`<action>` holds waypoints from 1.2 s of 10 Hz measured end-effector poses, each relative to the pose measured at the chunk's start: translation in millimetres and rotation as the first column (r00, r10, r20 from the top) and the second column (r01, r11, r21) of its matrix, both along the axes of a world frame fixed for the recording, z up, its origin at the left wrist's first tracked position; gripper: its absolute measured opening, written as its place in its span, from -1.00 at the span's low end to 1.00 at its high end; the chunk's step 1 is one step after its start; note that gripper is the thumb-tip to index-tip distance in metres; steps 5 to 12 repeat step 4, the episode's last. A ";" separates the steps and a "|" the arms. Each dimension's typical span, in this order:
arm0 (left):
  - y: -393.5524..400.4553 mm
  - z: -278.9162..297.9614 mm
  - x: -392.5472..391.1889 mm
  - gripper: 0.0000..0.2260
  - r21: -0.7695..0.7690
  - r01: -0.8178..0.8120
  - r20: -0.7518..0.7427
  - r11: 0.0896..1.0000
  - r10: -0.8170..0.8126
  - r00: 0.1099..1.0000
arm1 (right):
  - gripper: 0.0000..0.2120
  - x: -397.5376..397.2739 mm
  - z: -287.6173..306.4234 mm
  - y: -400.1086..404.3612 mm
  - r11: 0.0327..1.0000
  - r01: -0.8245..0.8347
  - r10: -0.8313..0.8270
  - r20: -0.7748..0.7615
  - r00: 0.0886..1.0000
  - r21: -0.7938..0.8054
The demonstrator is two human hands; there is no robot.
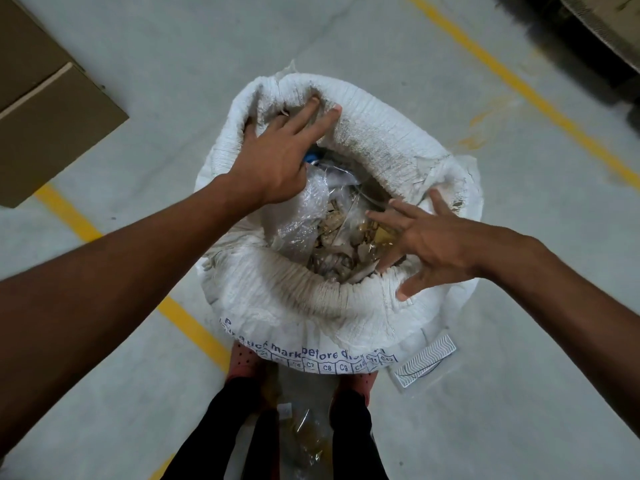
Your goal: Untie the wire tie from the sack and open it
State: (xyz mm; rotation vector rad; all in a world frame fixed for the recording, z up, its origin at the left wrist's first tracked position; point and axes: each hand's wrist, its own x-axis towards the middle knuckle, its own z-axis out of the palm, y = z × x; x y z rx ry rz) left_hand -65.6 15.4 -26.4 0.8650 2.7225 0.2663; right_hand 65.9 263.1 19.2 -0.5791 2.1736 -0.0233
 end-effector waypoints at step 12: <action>-9.2 3.4 29.7 -0.58 0.027 0.028 0.032 0.999 -0.029 0.999 | -0.64 -17.9 -4.0 -6.9 0.952 0.152 -0.244 -0.360 0.900 -0.265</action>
